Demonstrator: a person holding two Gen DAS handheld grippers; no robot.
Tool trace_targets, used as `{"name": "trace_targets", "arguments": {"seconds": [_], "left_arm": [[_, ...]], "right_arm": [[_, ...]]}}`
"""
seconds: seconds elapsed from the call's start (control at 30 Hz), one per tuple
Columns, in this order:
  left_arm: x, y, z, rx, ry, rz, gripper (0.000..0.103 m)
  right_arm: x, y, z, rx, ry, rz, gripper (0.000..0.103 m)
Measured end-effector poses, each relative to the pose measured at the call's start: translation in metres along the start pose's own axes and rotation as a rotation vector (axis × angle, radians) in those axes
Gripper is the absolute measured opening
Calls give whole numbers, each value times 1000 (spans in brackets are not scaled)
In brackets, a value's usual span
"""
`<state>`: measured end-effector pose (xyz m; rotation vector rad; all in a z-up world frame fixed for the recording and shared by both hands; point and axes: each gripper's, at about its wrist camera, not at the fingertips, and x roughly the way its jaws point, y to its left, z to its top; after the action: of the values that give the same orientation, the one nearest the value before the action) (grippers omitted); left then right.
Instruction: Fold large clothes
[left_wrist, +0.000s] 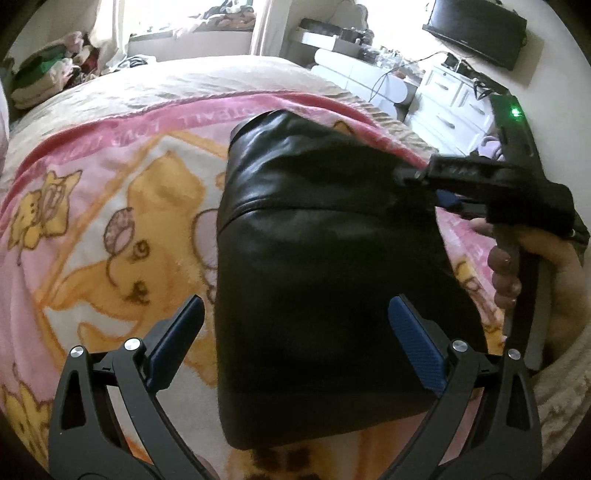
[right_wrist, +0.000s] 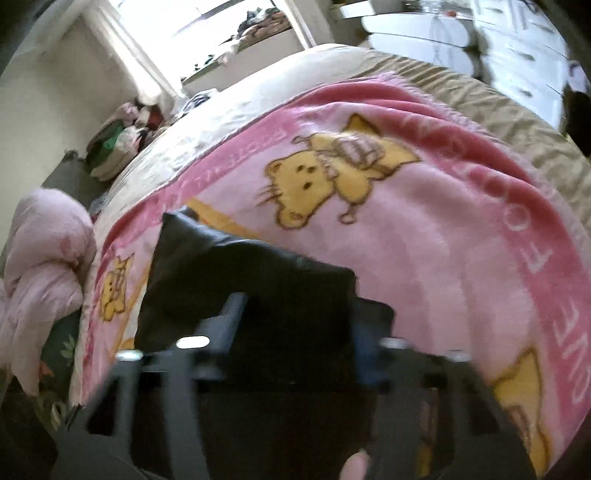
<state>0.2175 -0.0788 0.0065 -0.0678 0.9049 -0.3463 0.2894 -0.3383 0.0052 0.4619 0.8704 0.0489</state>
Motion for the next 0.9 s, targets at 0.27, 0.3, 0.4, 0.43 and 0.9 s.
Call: {"name": "trace_targets", "arguments": {"seconds": [0.27,0.3,0.4,0.43,0.9], "left_arm": [[16,-18,1,65,37,-37,65],[18,-21,1,72,41,-50,65],[23,-27,1,99,58,-54,65],[25,-27,1,96,65,-66,65],[34,-27,-2,100,78,-90,65]], "right_arm": [[-60,18,11,-121,-162,148,7],[-59,13,11,-123,-161,127,7],[-42,-9,7,-79,-126,73,7],[-36,-14,4,-72,-113,49,7],[44,-50,-21,30,52,-22,13]]}}
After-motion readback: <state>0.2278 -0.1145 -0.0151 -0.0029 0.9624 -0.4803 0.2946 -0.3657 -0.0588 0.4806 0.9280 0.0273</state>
